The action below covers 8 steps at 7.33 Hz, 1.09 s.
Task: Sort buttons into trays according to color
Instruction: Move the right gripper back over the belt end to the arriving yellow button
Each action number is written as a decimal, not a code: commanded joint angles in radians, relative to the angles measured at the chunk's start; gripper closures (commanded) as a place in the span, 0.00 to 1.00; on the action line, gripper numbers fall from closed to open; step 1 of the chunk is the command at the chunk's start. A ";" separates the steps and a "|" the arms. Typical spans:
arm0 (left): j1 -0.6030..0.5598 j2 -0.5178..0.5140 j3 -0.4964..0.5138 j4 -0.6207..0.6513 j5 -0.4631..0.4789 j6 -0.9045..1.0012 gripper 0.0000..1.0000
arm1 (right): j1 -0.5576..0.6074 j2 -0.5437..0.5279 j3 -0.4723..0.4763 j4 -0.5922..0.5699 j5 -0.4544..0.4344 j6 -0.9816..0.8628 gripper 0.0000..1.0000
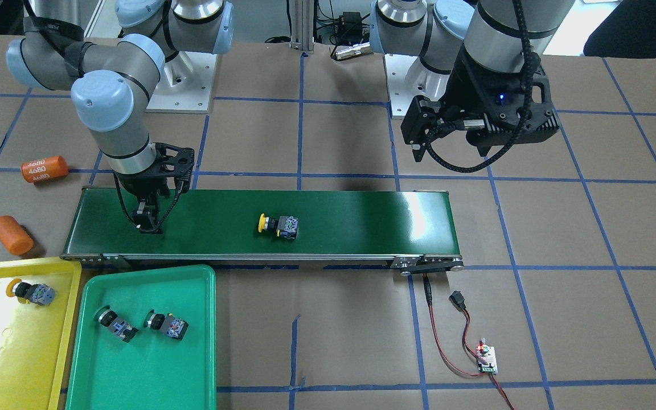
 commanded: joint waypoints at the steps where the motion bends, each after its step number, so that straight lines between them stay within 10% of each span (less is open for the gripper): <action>1: 0.008 0.046 -0.019 -0.060 0.001 0.065 0.00 | 0.022 0.023 -0.019 -0.001 0.000 0.035 0.00; 8: 0.006 0.050 -0.033 -0.055 0.007 -0.015 0.00 | 0.147 0.029 -0.043 -0.001 -0.018 0.145 0.00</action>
